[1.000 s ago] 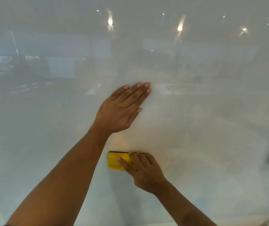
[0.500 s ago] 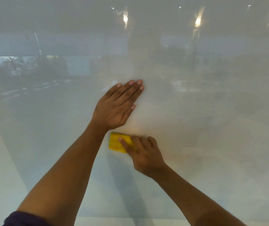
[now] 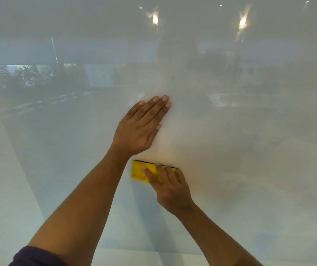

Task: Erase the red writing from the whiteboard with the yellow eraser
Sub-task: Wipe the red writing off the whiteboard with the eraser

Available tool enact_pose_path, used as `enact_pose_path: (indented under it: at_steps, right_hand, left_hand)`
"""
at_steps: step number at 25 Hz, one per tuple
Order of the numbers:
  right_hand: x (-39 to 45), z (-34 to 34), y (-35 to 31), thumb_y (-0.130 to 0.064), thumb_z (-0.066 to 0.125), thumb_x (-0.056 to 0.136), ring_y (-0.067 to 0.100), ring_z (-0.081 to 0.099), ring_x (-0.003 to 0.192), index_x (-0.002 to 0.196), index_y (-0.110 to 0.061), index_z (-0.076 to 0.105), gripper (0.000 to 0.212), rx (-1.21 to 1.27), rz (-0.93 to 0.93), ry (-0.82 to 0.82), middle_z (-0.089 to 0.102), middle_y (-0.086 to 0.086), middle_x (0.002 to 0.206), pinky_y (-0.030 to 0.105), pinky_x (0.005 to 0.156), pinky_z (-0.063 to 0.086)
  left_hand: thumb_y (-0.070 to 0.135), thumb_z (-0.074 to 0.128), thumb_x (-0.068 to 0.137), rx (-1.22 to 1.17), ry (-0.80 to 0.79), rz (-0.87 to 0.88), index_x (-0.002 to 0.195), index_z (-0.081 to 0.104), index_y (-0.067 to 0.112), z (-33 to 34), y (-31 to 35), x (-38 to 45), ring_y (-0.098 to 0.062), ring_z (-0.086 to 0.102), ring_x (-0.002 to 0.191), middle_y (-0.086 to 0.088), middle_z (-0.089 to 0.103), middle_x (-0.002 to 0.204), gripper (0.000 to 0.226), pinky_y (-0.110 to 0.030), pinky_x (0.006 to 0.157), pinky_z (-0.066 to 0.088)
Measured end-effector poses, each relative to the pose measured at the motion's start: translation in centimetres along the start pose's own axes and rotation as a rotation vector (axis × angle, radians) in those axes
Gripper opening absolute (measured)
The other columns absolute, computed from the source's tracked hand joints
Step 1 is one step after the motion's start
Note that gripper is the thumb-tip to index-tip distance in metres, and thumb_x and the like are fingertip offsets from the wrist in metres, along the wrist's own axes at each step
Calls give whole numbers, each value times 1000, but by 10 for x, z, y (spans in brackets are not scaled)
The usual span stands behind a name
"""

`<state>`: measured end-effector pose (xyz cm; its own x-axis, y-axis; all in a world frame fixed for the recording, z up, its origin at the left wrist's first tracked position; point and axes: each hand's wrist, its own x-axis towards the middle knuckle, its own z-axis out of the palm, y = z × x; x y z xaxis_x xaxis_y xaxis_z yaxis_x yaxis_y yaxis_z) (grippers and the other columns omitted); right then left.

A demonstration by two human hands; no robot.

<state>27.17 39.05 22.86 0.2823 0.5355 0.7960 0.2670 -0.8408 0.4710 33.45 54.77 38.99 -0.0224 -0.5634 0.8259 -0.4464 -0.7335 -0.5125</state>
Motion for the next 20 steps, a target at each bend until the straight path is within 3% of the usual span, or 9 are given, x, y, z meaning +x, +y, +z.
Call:
enact_pose_path:
  at_steps: [1, 4, 8, 12, 15, 16, 18, 19, 20]
  right_hand:
    - [-8, 1, -6, -8, 37, 98, 34, 57, 96, 146, -20, 54, 53, 6, 11, -34, 61, 17, 122, 45, 85, 43]
    - [-59, 11, -18, -14, 34, 105, 31, 57, 104, 149, -21, 48, 47, -104, -288, -117, 57, 15, 126, 44, 91, 40]
    - [-44, 4, -5, -10, 47, 93, 33, 56, 104, 145, -26, 54, 55, 39, 126, 5, 58, 15, 127, 46, 89, 42]
    - [-74, 2, 1, -6, 32, 100, 33, 57, 105, 148, -24, 49, 55, -54, -200, -72, 56, 15, 126, 45, 91, 42]
    - [-71, -9, 25, -4, 56, 85, 35, 58, 97, 144, -24, 57, 62, 13, 141, 31, 58, 16, 122, 44, 87, 44]
    - [-80, -11, 28, -5, 60, 82, 34, 57, 95, 143, -23, 58, 64, -16, 145, 36, 59, 17, 121, 44, 85, 44]
    - [-113, -16, 44, -4, 53, 86, 35, 60, 97, 147, -23, 54, 64, -118, -118, -29, 61, 18, 124, 45, 86, 44]
    - [-123, -20, 57, -3, 50, 86, 35, 61, 98, 148, -25, 52, 65, -128, -136, -51, 62, 18, 124, 45, 86, 44]
    - [-125, -23, 66, -3, 51, 85, 35, 60, 96, 148, -25, 52, 66, -120, -25, -26, 63, 17, 123, 45, 85, 44]
  left_hand:
    - [23, 41, 110, -9, 9, -36, 166, 33, 11, 1, 4, -4, -21, 25, 162, -6, 29, 174, 58, -43, 131, 27]
    - [23, 40, 109, -37, 0, -154, 166, 32, 11, 6, 23, -17, -21, 24, 163, -6, 26, 175, 60, -42, 133, 22]
    - [25, 38, 108, -37, 14, -255, 167, 29, 10, 17, 39, -35, -21, 20, 163, -6, 24, 174, 61, -40, 134, 15]
    - [27, 34, 109, -59, 21, -349, 167, 28, 10, 22, 55, -48, -20, 18, 163, -5, 20, 175, 60, -43, 133, 17]
    - [28, 33, 110, -69, 10, -410, 168, 21, 11, 28, 70, -72, -19, 13, 164, -6, 19, 175, 61, -42, 134, 15]
    - [27, 33, 110, -61, 13, -426, 168, 21, 11, 29, 73, -78, -19, 12, 164, -6, 19, 175, 62, -42, 134, 13]
    - [27, 32, 110, -53, 29, -451, 168, 19, 10, 33, 81, -80, -19, 11, 164, -6, 17, 175, 62, -41, 134, 11]
    - [27, 31, 110, -56, 36, -455, 168, 18, 9, 35, 83, -80, -19, 11, 164, -6, 17, 175, 62, -42, 134, 11]
    - [27, 30, 111, -54, 42, -456, 168, 18, 8, 37, 85, -80, -20, 10, 164, -7, 17, 175, 62, -43, 134, 10]
